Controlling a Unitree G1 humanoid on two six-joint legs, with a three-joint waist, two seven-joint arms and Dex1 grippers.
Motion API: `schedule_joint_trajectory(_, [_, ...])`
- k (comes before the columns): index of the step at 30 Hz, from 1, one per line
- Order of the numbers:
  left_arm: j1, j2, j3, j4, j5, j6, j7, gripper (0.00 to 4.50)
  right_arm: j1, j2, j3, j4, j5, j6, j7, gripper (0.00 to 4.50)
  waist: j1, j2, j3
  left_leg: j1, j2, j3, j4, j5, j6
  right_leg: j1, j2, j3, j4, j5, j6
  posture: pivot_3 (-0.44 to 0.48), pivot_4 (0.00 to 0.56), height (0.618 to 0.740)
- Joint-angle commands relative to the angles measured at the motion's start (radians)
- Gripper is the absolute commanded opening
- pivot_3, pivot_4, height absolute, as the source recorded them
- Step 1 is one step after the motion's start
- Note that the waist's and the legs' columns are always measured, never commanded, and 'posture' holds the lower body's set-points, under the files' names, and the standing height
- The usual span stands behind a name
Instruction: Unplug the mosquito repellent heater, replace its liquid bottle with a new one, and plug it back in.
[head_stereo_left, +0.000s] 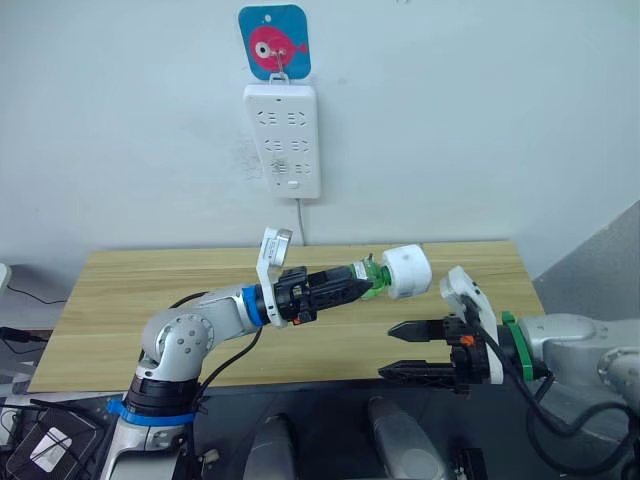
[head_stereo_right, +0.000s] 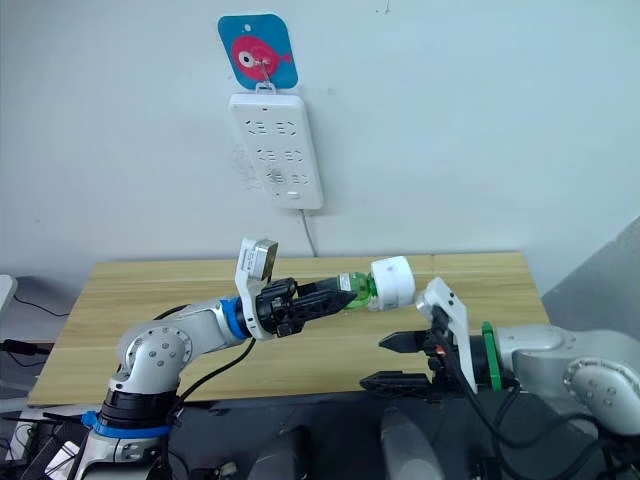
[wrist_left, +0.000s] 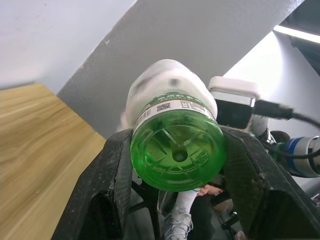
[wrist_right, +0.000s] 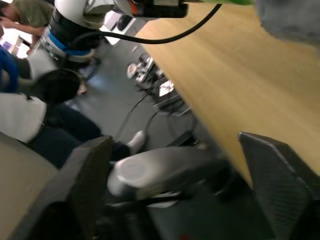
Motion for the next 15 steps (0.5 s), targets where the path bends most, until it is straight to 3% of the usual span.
schedule_joint_trajectory(1, [-0.003, 0.026, 0.014, -0.044, -0.05, 0.03, -0.038, 2.28, 0.01, -0.037, -0.098, 0.08, -0.099, -0.082, 0.146, 2.6, 0.0, 0.0, 0.0, 0.0, 0.0, 0.0, 0.0, 0.0, 0.0, 0.0, 0.0, 0.0, 0.0, 0.0, 0.0, -0.206, 0.178, 0.74])
schedule_joint_trajectory(4, [0.0, 0.055, 0.011, -0.06, -0.074, 0.063, -0.062, 2.28, -0.039, -0.022, -0.128, 0.187, -0.175, -0.125, 0.184, 1.41, -0.001, -0.001, 0.0, 0.001, 0.0, 0.0, 0.001, 0.0, 0.0, 0.001, 0.0, 0.001, 0.001, 0.0, 0.0, -0.211, 0.179, 0.74])
schedule_joint_trajectory(8, [-0.005, 0.076, -0.001, -0.069, -0.095, 0.094, -0.084, 2.28, -0.158, 0.076, -0.086, 0.263, -0.247, -0.139, 0.177, 0.01, -0.007, -0.001, -0.001, 0.001, 0.0, 0.001, 0.001, 0.0, 0.0, 0.001, 0.0, 0.001, 0.001, 0.001, -0.001, -0.215, 0.179, 0.74])
schedule_joint_trajectory(15, [-0.02, 0.041, -0.002, -0.064, -0.1, 0.098, -0.054, 2.28, -0.21, 0.192, -0.006, 0.136, -0.204, -0.034, 0.186, 0.0, 0.002, 0.0, -0.001, 0.001, 0.0, -0.002, -0.001, 0.0, 0.0, 0.001, 0.0, -0.001, 0.001, 0.0, 0.0, -0.21, 0.187, 0.74])
